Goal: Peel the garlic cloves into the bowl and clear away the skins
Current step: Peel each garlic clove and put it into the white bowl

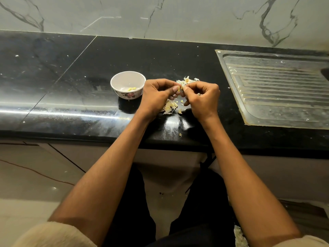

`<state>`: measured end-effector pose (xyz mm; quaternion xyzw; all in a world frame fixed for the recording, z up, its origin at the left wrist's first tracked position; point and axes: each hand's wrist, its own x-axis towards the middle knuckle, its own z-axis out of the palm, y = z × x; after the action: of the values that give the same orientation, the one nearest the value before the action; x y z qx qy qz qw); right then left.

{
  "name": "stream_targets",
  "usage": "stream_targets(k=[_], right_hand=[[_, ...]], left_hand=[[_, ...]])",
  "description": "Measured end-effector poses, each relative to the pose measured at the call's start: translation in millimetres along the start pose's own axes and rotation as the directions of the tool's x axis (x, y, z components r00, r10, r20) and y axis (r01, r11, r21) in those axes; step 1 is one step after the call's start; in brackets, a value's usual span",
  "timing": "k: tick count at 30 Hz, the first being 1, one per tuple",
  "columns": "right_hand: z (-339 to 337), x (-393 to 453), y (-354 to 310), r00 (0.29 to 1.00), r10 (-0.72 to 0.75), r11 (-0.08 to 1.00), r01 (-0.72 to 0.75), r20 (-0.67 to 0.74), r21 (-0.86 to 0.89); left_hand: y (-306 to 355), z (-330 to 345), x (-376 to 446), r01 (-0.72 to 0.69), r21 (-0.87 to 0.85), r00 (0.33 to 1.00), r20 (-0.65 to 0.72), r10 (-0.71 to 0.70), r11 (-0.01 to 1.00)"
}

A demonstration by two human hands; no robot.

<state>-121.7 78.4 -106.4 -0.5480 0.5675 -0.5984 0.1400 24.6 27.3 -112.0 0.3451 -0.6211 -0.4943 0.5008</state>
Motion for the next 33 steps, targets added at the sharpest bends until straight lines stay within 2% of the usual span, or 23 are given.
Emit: stream_targets(k=[5,14,17,21,24,33], right_hand=[[0.2,-0.1,2.2,0.999,0.048,0.998,-0.049,0.025,0.030],[-0.1,-0.8,0.8,0.999,0.024,1.000,-0.024,0.022,0.008],[0.4,-0.6,0.2,0.998,0.057,0.998,-0.058,0.038,0.028],[-2.8,0.8,-2.5,0.983,0.150,0.974,-0.166,0.104,0.157],[-4.8,1.0,-2.5,0.969,0.197,0.955,-0.224,0.150,0.192],[-1.7,0.3,-0.1,0.972,0.192,0.964,-0.213,0.135,0.159]], left_hand=[[-0.1,-0.7,0.1,-0.014,-0.022,1.000,-0.007,0.014,1.000],[-2.6,-1.0,0.3,-0.028,0.002,1.000,0.010,0.028,1.000],[-2.5,-0.5,-0.3,-0.038,-0.007,0.999,0.011,0.038,0.999],[-0.5,-0.4,-1.1,-0.047,-0.012,0.999,0.001,0.047,0.999],[-1.2,-0.7,-0.5,-0.035,-0.015,0.999,-0.009,0.035,0.999],[-1.1,0.1,-0.1,-0.015,0.018,1.000,-0.024,0.015,1.000]])
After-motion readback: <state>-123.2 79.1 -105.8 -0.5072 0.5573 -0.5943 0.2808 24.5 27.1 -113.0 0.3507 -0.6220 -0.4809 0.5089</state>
